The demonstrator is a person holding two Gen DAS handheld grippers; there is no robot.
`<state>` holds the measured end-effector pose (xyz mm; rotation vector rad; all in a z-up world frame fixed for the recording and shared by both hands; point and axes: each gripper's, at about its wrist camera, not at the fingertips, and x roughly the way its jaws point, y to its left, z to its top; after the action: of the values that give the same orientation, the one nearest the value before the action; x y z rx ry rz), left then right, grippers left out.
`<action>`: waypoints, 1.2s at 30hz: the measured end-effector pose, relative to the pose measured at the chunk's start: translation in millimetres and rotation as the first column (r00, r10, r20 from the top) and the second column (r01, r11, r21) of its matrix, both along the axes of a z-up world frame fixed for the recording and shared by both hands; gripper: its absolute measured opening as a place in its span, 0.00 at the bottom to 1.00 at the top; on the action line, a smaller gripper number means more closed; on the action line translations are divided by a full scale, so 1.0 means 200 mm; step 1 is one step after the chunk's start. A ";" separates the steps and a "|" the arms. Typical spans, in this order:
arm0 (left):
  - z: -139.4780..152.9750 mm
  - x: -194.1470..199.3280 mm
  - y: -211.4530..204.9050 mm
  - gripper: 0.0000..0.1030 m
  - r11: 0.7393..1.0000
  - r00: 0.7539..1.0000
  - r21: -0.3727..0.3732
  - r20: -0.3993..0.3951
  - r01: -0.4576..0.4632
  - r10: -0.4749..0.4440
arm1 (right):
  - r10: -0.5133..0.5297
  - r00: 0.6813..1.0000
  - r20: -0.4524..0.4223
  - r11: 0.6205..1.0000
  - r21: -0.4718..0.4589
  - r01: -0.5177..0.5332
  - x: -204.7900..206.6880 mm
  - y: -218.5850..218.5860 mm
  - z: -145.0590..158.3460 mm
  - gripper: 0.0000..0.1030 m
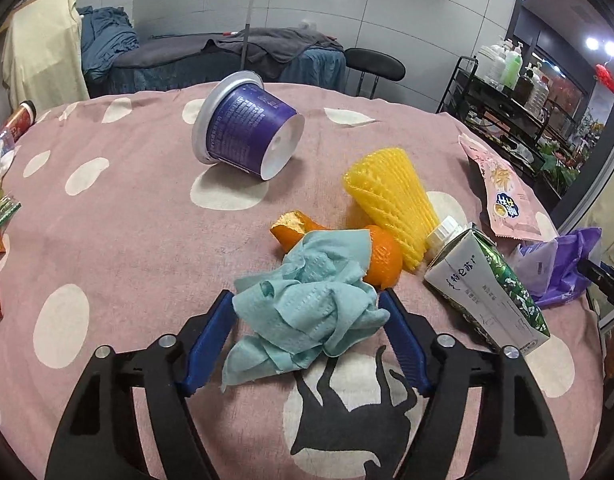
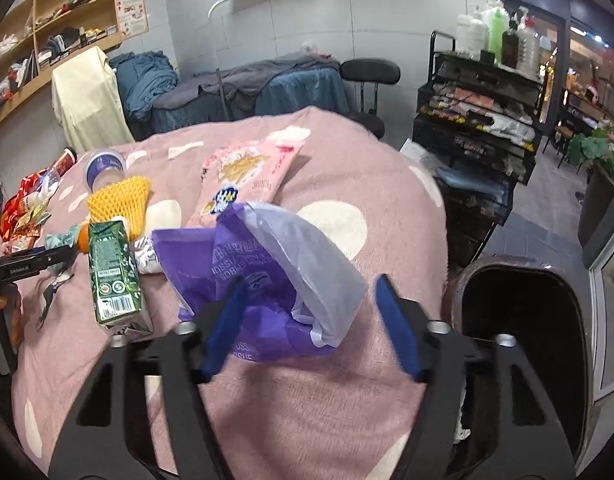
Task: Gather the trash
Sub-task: 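Grasp the teal cloth with the left gripper while the right grasps the purple bag, then carry the purple bag into the black bin and open the right gripper while the left carries the teal cloth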
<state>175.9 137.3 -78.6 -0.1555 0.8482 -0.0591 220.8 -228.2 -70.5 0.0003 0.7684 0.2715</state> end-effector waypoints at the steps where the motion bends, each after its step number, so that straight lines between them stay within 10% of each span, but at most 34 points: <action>1: 0.00 0.00 -0.01 0.57 1.000 1.000 0.000 -0.001 0.006 -0.006 | 0.008 1.000 -0.015 1.000 0.015 -0.007 0.01 -0.01 -0.01 0.40; 7: 0.02 -0.02 0.00 0.32 1.000 1.000 -0.006 0.020 -0.006 0.006 | 0.027 1.000 -0.006 0.999 0.045 -0.027 -0.02 0.00 -0.01 0.21; 36: 0.28 -0.39 -0.49 0.31 0.988 0.966 -0.065 0.225 0.143 -0.126 | -0.170 0.982 0.079 0.954 0.262 0.144 -0.42 -0.40 0.13 0.18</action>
<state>98.8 38.8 -22.1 -0.1639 0.6342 -0.2346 137.3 -307.6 -44.4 0.2889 0.6243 0.2157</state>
